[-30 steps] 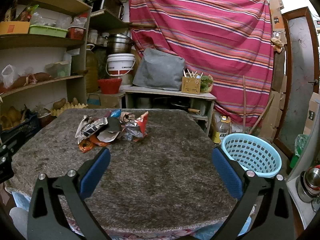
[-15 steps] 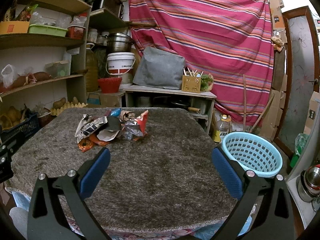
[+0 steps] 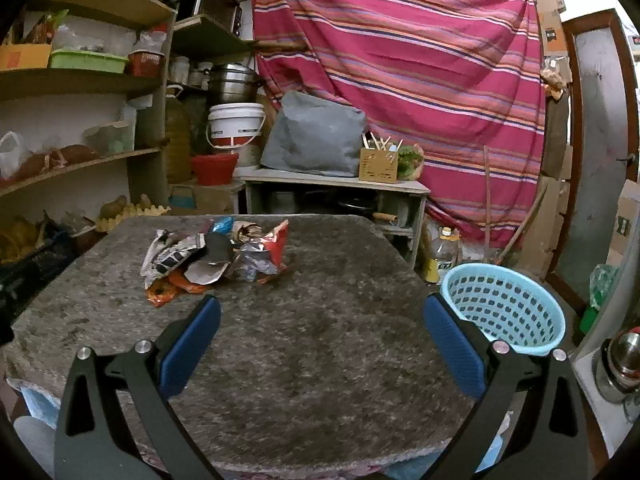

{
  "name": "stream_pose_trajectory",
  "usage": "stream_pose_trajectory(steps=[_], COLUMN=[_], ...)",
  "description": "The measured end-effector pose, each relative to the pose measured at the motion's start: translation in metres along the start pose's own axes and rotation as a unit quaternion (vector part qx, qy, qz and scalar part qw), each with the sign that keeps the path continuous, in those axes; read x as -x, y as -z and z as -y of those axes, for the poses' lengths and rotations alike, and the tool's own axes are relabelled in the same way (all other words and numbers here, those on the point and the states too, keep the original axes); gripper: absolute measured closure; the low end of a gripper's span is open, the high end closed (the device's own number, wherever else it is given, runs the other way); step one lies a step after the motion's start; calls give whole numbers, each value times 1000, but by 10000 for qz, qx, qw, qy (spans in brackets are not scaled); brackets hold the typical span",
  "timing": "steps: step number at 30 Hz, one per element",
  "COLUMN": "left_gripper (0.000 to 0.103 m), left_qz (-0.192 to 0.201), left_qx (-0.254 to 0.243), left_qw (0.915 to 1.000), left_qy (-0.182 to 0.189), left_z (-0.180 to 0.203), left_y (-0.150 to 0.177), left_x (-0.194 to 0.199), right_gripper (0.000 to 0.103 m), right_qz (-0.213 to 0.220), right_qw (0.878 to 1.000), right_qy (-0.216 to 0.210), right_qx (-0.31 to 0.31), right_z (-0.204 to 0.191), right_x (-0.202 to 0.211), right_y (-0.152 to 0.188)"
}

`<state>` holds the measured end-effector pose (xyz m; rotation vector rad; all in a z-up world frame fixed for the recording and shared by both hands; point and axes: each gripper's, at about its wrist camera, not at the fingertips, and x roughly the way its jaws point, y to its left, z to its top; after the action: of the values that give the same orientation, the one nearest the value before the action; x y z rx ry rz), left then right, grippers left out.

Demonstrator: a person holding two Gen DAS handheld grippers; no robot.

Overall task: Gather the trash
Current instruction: 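Grasp the white wrapper with the left tool while the right tool grasps the red snack bag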

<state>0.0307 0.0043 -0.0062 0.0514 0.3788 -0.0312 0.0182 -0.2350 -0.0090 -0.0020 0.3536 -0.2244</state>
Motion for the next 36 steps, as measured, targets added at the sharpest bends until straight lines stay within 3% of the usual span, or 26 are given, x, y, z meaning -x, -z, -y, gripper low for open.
stream_pose_trajectory(steps=[11, 22, 34, 36], left_gripper=[5, 5, 5, 15], left_qz=[-206, -807, -1445, -1585], left_qx=[-219, -238, -284, -274], left_qw=[9995, 9963, 9890, 9870], left_qy=[-86, -166, -102, 13], left_z=[-11, -15, -9, -9], left_y=[-33, -70, -65, -62], left_x=[-54, -177, -277, -290], right_gripper=[4, 4, 4, 4], right_qz=[-144, -531, -1159, -1296], right_qw=[9995, 9979, 9929, 9914], right_qy=[206, 348, 247, 192], right_qx=[216, 148, -50, -67], right_z=[5, 17, 28, 27], right_x=[-47, -138, -239, -251], right_y=[-28, -63, -78, -74])
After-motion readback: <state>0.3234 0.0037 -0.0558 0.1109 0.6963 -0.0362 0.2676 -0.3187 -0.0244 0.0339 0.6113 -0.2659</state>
